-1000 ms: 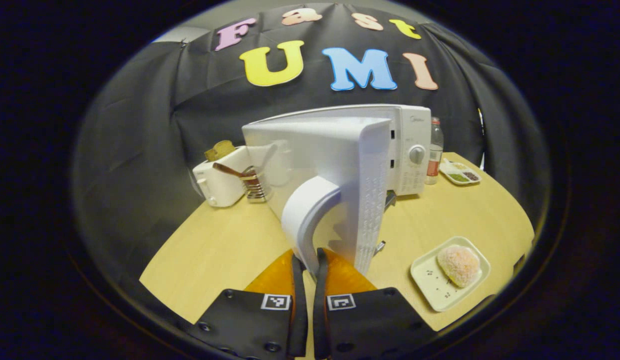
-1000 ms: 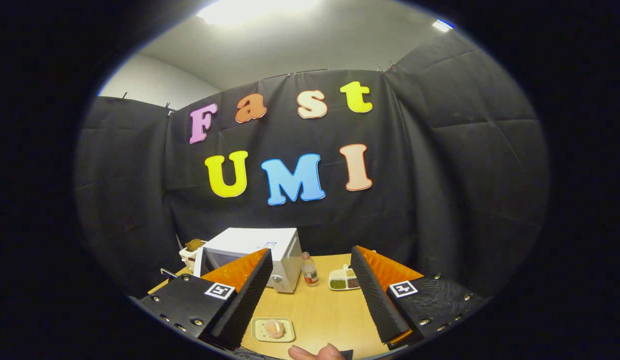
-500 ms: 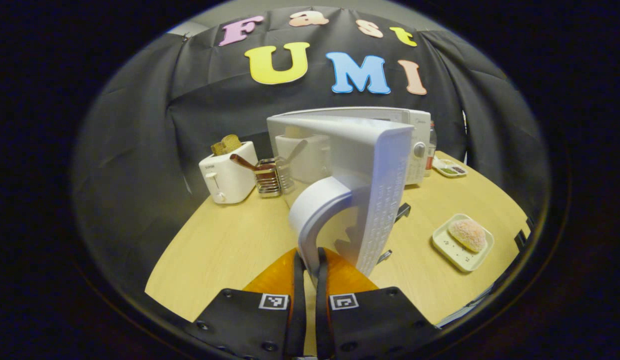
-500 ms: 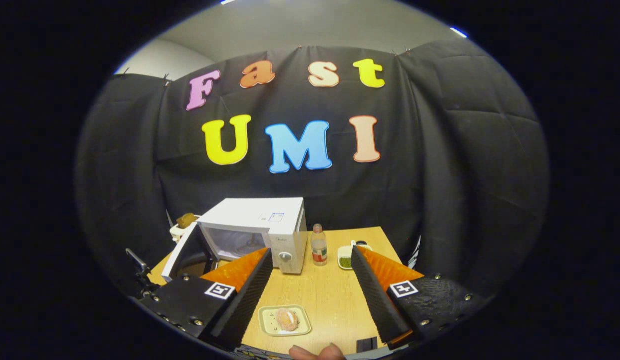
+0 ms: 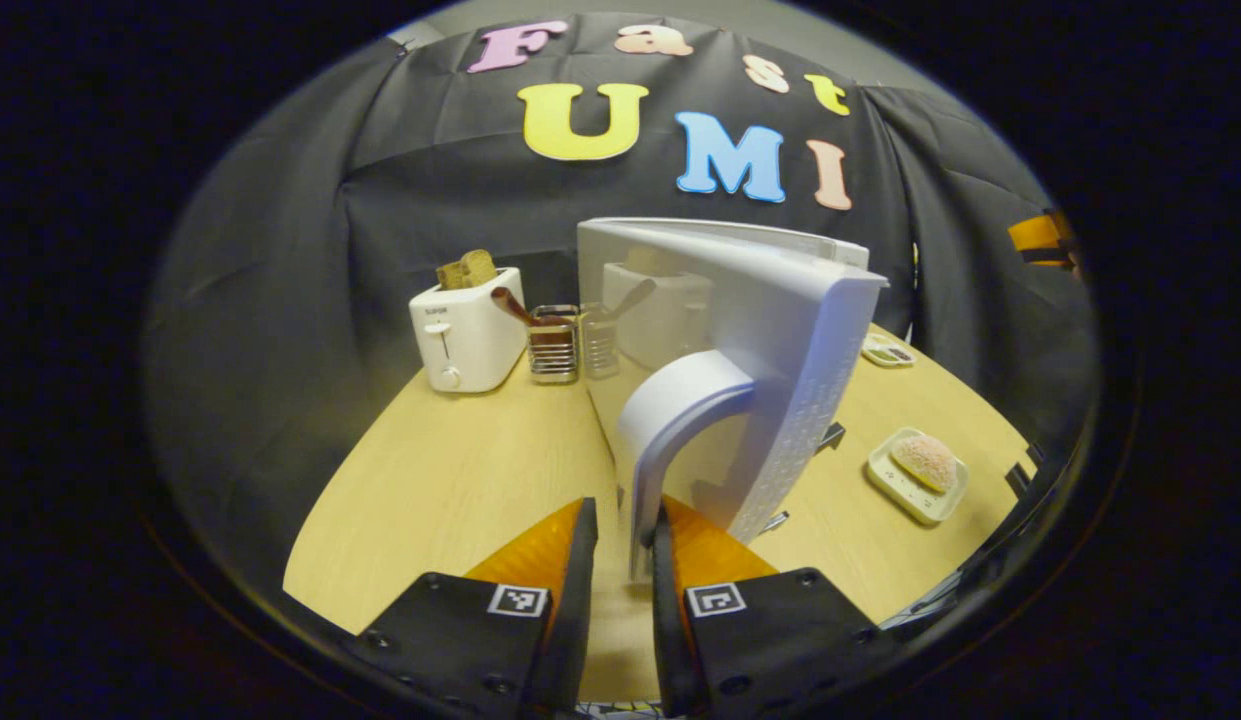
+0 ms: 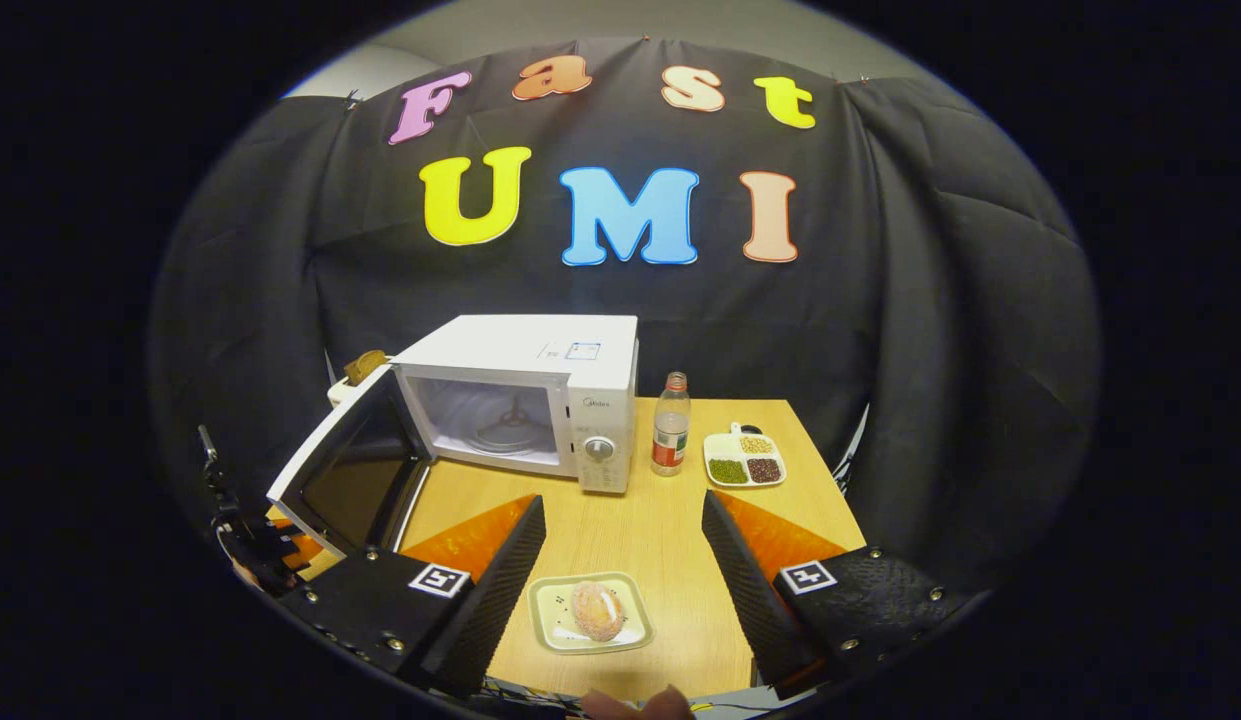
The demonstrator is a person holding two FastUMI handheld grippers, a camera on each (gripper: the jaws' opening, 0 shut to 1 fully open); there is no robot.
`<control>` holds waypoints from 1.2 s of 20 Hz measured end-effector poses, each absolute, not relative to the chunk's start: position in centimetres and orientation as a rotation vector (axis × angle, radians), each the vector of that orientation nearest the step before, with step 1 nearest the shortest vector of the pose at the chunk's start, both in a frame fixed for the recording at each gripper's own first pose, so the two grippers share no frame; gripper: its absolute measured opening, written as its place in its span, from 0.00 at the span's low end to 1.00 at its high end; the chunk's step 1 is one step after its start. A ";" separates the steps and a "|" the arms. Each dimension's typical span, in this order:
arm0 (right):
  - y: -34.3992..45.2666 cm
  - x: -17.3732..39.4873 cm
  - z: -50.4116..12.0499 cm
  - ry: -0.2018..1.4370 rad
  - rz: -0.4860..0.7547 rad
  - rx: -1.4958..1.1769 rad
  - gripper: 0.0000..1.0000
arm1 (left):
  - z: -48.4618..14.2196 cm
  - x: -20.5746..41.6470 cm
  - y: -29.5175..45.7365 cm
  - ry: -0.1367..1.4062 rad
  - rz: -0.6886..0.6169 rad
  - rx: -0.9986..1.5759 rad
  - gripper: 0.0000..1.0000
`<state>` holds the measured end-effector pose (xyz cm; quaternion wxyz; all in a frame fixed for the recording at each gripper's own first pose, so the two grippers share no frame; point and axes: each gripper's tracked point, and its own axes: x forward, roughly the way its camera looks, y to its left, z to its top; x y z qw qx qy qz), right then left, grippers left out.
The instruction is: Open the microwave oven with the left hand, put the food in, and close the microwave oven.
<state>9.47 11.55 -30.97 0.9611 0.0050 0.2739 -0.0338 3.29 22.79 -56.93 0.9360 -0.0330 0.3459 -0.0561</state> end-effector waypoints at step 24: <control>14.7 8.7 -59.9 1.103 0.222 -0.054 0.97 | -38.8 -12.0 20.1 0.754 0.514 0.267 0.83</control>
